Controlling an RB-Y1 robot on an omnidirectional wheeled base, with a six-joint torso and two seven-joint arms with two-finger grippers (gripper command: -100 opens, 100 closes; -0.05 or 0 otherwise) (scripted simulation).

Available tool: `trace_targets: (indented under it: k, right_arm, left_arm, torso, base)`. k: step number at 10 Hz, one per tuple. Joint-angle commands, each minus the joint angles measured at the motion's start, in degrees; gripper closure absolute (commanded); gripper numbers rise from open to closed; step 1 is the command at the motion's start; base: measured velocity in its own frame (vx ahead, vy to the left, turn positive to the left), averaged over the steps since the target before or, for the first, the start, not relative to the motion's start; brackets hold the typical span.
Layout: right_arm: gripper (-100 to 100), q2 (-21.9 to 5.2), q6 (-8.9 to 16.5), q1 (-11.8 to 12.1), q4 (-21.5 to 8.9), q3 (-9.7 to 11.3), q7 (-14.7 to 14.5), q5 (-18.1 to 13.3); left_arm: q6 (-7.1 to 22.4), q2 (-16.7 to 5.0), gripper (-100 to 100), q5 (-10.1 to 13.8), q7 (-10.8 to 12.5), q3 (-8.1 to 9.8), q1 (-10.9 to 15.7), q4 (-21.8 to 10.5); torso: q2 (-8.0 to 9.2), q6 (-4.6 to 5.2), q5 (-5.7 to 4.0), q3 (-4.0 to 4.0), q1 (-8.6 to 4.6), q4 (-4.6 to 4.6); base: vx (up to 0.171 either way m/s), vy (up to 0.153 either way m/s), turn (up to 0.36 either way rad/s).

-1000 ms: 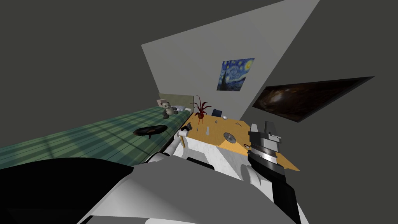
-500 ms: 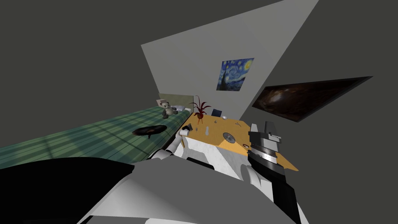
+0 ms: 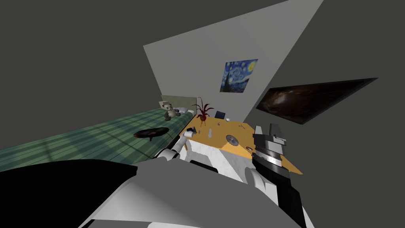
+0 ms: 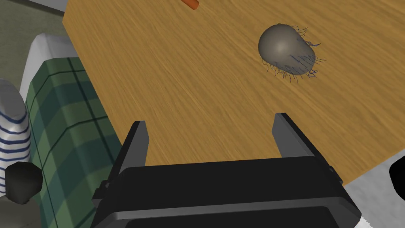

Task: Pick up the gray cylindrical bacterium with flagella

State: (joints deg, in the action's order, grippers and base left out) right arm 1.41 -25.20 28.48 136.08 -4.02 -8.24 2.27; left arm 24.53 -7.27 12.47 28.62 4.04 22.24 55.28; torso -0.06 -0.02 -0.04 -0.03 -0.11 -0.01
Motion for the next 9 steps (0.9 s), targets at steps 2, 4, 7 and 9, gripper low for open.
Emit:
trace_targets:
  k: [2, 4, 7, 9]
  right_arm:
    - [0, 0.0, 0.0, 0.0, 0.0, 0.0, 0.0, 0.0]
    - [0, 0.0, 0.0, 0.0, 0.0, 0.0, 0.0, 0.0]
    - [0, 0.0, 0.0, 0.0, 0.0, 0.0, 0.0, 0.0]
    - [0, 0.0, 0.0, 0.0, 0.0, 0.0, 0.0, 0.0]
  left_arm:
    - [1.31, 0.11, -100, 0.62, 1.1, 0.12, 1.95, -4.24]
    - [2.17, 0.3, -100, 0.78, 1.79, 0.29, 3.2, -6.35]
    - [4.1, 0.86, -100, 1.15, 3.4, 0.66, 6.16, -11.34]
    - [4.83, 1.16, -100, 1.29, 4.05, 0.82, 7.36, -13.37]
  torso:
    - [0.01, -0.01, 0.01, 0.0, 0.03, 0.0]
    - [0.02, -0.01, 0.0, 0.01, 0.03, 0.0]
    - [0.01, 0.0, -0.01, 0.0, -0.06, 0.0]
    - [-0.02, 0.0, -0.01, -0.01, -0.04, -0.01]
  base:
    - [0.01, -0.025, 0.001]
    - [0.01, -0.026, 0.002]
    - [0.011, -0.044, 0.003]
    - [0.021, -0.034, 0.002]
